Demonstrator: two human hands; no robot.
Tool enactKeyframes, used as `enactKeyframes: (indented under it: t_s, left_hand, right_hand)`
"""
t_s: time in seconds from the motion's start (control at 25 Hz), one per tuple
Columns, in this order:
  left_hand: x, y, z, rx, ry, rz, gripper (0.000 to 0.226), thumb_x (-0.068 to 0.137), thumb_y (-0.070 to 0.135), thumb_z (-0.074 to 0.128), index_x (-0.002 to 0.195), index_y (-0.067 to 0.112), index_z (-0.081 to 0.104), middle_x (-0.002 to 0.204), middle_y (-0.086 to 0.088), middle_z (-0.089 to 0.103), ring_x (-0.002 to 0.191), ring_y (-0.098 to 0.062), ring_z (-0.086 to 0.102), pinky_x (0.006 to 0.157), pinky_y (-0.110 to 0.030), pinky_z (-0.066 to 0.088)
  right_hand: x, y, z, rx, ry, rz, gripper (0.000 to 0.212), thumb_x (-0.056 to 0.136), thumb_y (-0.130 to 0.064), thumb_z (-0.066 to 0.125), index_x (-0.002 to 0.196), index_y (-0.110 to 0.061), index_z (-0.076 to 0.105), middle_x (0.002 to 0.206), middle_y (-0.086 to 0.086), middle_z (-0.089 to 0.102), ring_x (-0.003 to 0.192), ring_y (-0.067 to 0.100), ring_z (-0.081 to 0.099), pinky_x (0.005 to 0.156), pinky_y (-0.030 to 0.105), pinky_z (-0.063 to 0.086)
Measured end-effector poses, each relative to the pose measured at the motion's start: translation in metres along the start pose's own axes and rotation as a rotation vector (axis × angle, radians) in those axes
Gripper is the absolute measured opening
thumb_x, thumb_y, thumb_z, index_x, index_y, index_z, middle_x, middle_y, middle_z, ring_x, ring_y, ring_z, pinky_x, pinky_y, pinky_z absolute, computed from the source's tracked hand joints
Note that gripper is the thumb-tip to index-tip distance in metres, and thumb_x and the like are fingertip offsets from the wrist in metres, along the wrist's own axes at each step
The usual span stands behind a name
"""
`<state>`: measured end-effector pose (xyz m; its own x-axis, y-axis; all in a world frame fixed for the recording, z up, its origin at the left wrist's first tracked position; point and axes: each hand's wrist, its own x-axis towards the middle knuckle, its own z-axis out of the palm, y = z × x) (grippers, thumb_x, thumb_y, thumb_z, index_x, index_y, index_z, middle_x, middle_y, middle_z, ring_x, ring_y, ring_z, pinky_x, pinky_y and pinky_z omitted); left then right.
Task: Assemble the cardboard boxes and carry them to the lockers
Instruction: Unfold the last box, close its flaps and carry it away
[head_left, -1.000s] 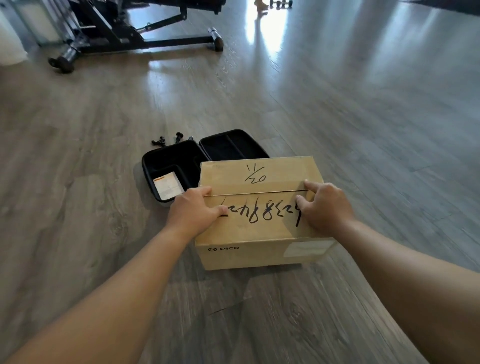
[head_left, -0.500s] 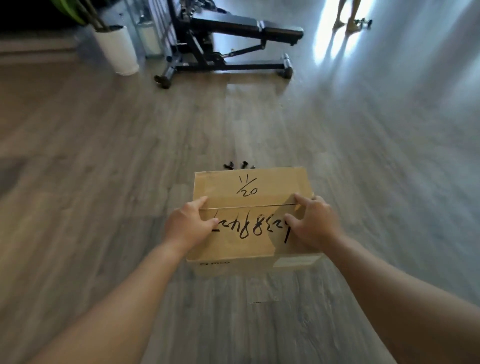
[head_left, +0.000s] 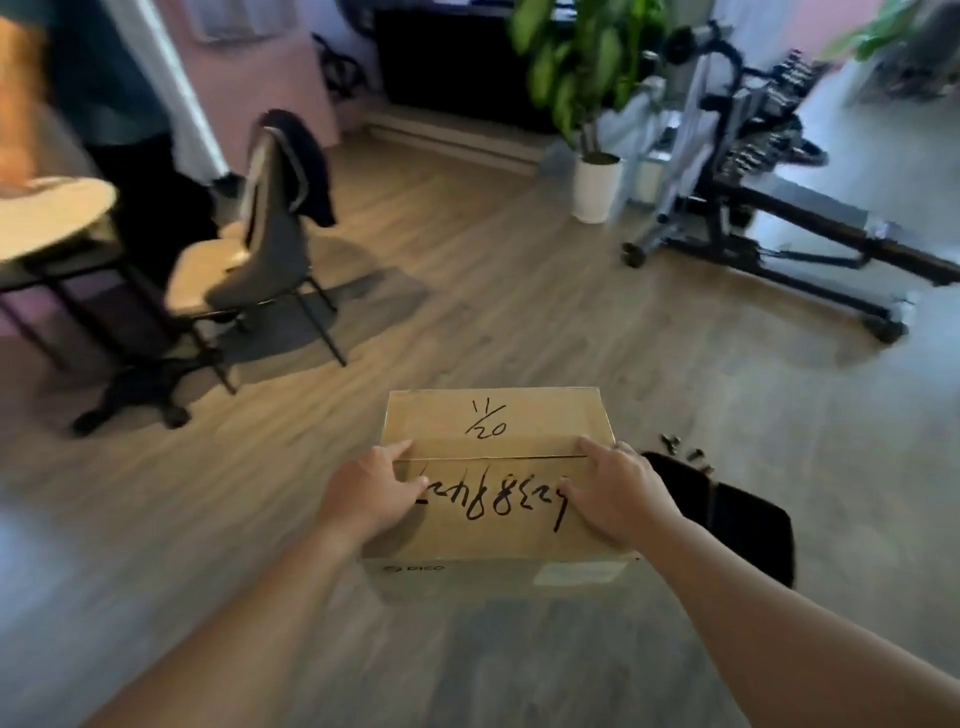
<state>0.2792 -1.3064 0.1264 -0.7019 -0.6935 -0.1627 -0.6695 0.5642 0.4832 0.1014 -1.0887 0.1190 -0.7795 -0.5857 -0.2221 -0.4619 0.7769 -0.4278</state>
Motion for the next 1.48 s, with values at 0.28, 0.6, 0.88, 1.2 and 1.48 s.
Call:
enactKeyframes:
  t_s: [0.28, 0.6, 0.88, 1.2, 1.48]
  left_hand:
    - [-0.113, -0.169, -0.155, -0.11, 0.205, -0.272, 0.058, 0.091, 0.037, 0.069, 0.145, 0.023, 0.051, 0.137, -0.001, 0.06, 0.122, -0.022, 0.056, 0.091, -0.027, 0.042]
    - [-0.23, -0.391, -0.311, -0.089, 0.347, -0.525, 0.042, 0.091, 0.038, 0.066, 0.13, 0.024, 0.06, 0.126, -0.002, 0.064, 0.104, -0.022, 0.058, 0.084, -0.032, 0.045]
    - [-0.262, -0.553, -0.4, -0.075, 0.468, -0.736, 0.047, 0.086, 0.039, 0.07, 0.13, 0.025, 0.06, 0.127, -0.006, 0.064, 0.113, -0.028, 0.059, 0.089, -0.035, 0.048]
    - [-0.216, -0.725, -0.525, -0.067, 0.549, -0.905, 0.052, 0.089, 0.042, 0.068, 0.137, 0.027, 0.056, 0.134, -0.003, 0.06, 0.118, -0.024, 0.057, 0.089, -0.03, 0.044]
    - [-0.172, -0.885, -0.638, -0.061, 0.604, -0.986, 0.051, 0.087, 0.045, 0.067, 0.134, 0.028, 0.058, 0.124, -0.002, 0.064, 0.107, -0.022, 0.06, 0.086, -0.031, 0.047]
  right_hand:
    - [-0.051, -0.242, 0.042, -0.058, -0.142, -0.335, 0.063, 0.091, -0.05, 0.062, 0.147, -0.026, 0.046, 0.131, 0.01, 0.056, 0.119, 0.031, 0.057, 0.101, 0.04, 0.047]
    - [-0.135, -0.519, 0.158, -0.075, -0.245, -0.608, 0.054, 0.093, -0.043, 0.064, 0.141, -0.019, 0.053, 0.129, 0.008, 0.06, 0.114, 0.027, 0.056, 0.096, 0.038, 0.047]
    - [-0.15, -0.717, 0.252, -0.099, -0.323, -0.854, 0.047, 0.096, -0.041, 0.063, 0.134, -0.015, 0.057, 0.124, 0.007, 0.063, 0.094, 0.019, 0.048, 0.081, 0.03, 0.042]
    - [-0.099, -0.966, 0.346, -0.166, -0.381, -1.105, 0.042, 0.089, -0.051, 0.062, 0.118, -0.021, 0.064, 0.101, -0.001, 0.069, 0.083, 0.019, 0.059, 0.077, 0.036, 0.054]
    - [-0.069, -1.18, 0.423, -0.145, -0.455, -1.216, 0.043, 0.09, -0.044, 0.065, 0.126, -0.02, 0.062, 0.094, -0.006, 0.058, 0.08, 0.016, 0.053, 0.072, 0.031, 0.045]
